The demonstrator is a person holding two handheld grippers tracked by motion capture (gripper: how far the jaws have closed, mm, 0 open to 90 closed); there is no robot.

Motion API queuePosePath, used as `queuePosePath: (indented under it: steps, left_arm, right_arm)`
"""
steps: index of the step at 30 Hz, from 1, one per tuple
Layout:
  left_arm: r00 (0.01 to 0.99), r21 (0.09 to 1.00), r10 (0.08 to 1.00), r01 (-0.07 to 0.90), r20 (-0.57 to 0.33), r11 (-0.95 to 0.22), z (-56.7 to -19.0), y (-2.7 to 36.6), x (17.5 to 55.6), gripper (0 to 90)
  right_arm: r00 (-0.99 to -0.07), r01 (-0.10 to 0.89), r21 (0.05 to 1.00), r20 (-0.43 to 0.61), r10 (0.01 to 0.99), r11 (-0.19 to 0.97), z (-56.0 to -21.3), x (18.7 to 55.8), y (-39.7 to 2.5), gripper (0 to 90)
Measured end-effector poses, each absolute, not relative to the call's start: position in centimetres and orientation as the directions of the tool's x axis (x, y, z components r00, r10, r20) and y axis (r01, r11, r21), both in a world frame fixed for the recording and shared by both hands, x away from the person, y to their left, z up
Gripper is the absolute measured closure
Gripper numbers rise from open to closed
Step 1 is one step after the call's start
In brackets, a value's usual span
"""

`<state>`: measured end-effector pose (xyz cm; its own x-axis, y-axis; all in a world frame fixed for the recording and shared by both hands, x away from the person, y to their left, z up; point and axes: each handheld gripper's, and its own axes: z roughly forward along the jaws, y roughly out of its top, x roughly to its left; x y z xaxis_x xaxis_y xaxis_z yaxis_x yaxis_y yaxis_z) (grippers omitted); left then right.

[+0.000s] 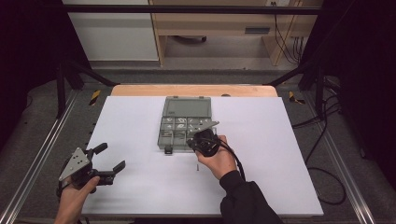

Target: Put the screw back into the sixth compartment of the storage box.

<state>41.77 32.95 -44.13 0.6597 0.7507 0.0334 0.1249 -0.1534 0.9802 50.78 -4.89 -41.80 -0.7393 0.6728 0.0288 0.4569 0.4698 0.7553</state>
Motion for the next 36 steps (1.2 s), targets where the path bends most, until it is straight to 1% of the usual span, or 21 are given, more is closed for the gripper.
queuePosePath:
  steps: [11, 18, 20, 30, 36]
  left_arm:
    - [0.661, 0.981, 0.75, 0.121, 0.032, -0.148, -44.1, 32.9, 41.8, 2.3]
    - [0.664, 0.981, 0.747, 0.122, 0.032, -0.15, -44.1, 32.9, 41.7, 2.3]
    - [0.665, 0.982, 0.746, 0.119, 0.033, -0.149, -44.1, 32.9, 41.8, 2.2]
    - [0.666, 0.982, 0.745, 0.117, 0.033, -0.149, -44.1, 32.9, 41.8, 2.2]
    - [0.666, 0.981, 0.745, 0.121, 0.034, -0.152, -44.1, 32.9, 41.8, 2.2]
  right_arm:
    - [-0.732, 0.439, 0.775, 0.014, 0.681, 0.456, -41.7, 51.8, -3.6, 87.7]
    - [-0.723, 0.433, 0.791, 0.019, 0.691, 0.431, -41.6, 52.4, -3.1, 87.7]
    - [-0.709, 0.446, 0.793, 0.03, 0.705, 0.415, -41.6, 52.5, -2.8, 87.8]
    - [-0.721, 0.434, 0.793, 0.02, 0.693, 0.428, -41.6, 53.0, -2.1, 87.8]
    - [-0.734, 0.425, 0.772, -0.011, 0.679, 0.473, -41.6, 53.4, -1.6, 87.8]
